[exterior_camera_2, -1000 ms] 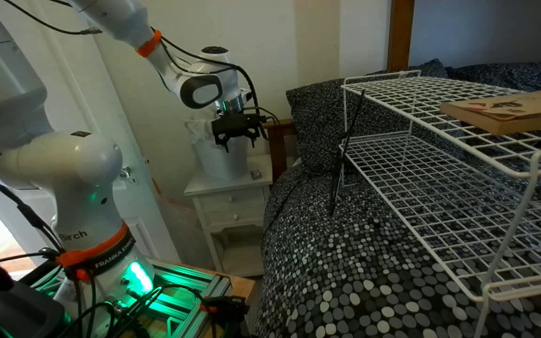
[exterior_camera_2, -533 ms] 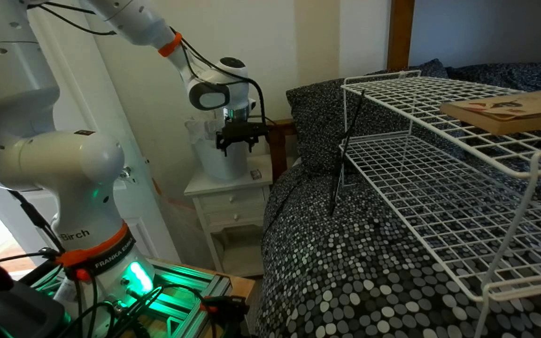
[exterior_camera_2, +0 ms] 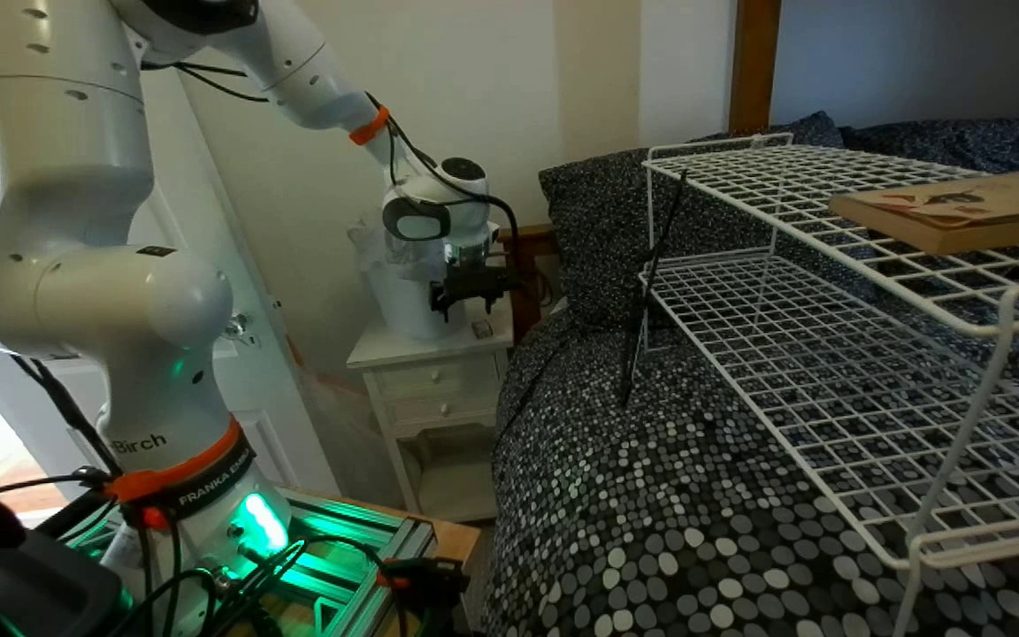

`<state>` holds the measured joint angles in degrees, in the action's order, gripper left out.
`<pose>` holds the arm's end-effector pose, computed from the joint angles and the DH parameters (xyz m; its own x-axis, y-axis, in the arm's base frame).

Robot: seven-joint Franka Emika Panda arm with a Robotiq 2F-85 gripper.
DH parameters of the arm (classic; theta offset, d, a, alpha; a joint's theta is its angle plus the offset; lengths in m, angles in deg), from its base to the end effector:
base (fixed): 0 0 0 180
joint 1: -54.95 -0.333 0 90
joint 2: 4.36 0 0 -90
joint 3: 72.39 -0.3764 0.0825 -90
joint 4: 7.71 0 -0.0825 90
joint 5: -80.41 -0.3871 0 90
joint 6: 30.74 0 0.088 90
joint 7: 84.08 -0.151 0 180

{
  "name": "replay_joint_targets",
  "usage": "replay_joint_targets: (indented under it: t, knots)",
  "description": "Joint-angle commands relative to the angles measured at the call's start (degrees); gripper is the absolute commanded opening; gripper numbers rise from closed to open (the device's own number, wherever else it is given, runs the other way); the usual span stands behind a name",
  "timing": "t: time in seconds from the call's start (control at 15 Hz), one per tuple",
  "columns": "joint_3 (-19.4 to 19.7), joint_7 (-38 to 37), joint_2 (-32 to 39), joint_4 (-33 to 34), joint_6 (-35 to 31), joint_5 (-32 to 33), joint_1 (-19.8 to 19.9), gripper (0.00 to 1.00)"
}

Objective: Put the wrapper in the bin

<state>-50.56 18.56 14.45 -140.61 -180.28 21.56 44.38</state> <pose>0.5299 -0.1086 0.2195 0.7044 0.6014 0.3771 0.6637 -0.7463 -0.0497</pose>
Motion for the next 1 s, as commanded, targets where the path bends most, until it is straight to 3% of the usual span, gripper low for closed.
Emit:
replay_joint_targets:
  t: [0.0, 0.4, 0.8, 0.93]
  knots:
    - [-3.49, 5.15, 7.89, 6.67, -2.38, -8.08, 2.01, 1.00]
    - [-7.84, 7.95, 15.46, 14.49, -4.74, -13.84, 4.46, 1.00]
    - [-10.68, 8.79, 20.03, 19.49, -5.74, -15.20, 6.14, 1.00]
    - [-11.24, 8.93, 21.08, 20.40, -5.94, -15.23, 6.67, 0.75]
